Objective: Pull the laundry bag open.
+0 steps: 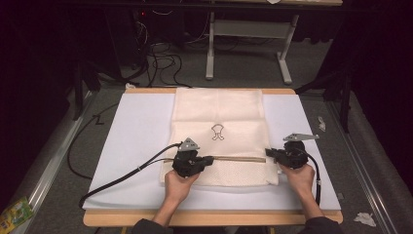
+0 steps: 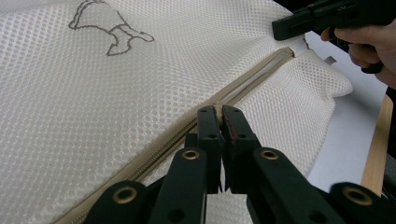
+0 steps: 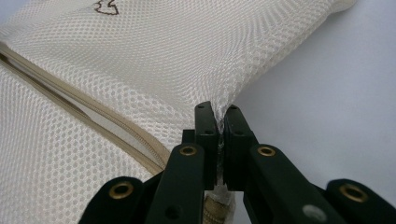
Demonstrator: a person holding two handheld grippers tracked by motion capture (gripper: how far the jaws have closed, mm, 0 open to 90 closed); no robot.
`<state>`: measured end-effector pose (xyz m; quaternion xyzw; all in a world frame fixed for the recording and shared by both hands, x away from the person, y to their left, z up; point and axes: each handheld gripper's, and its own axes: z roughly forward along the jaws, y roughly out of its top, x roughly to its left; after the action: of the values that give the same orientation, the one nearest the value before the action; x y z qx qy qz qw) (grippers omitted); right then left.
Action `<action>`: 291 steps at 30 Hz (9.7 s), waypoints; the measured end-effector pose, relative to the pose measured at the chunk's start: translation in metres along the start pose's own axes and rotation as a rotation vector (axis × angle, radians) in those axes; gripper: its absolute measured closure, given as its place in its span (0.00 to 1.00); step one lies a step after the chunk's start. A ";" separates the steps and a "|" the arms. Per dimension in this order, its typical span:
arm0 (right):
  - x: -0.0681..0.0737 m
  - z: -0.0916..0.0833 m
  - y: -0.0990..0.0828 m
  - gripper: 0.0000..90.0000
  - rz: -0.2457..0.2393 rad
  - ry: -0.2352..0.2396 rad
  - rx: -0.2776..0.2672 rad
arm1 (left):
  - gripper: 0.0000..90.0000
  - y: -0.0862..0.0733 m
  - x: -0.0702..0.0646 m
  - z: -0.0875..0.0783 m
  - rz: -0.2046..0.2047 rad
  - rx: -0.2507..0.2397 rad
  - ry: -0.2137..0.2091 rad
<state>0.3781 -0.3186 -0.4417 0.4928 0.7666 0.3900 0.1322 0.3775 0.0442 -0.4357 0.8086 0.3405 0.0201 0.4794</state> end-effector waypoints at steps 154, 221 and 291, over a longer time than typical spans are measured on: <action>-0.003 0.001 -0.006 0.94 -0.026 -0.043 0.054 | 0.96 -0.054 0.074 -0.102 -0.130 -0.013 0.326; -0.037 -0.062 -0.022 0.56 0.029 -0.234 -0.197 | 0.53 -0.055 0.092 -0.159 -0.155 -0.303 0.365; -0.079 -0.052 -0.056 0.60 0.225 -0.268 -0.163 | 0.50 -0.071 0.136 -0.125 -0.282 -0.196 0.483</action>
<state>0.3487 -0.4230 -0.4623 0.6106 0.6481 0.3937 0.2282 0.3992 0.2383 -0.4641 0.6751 0.5499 0.1779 0.4584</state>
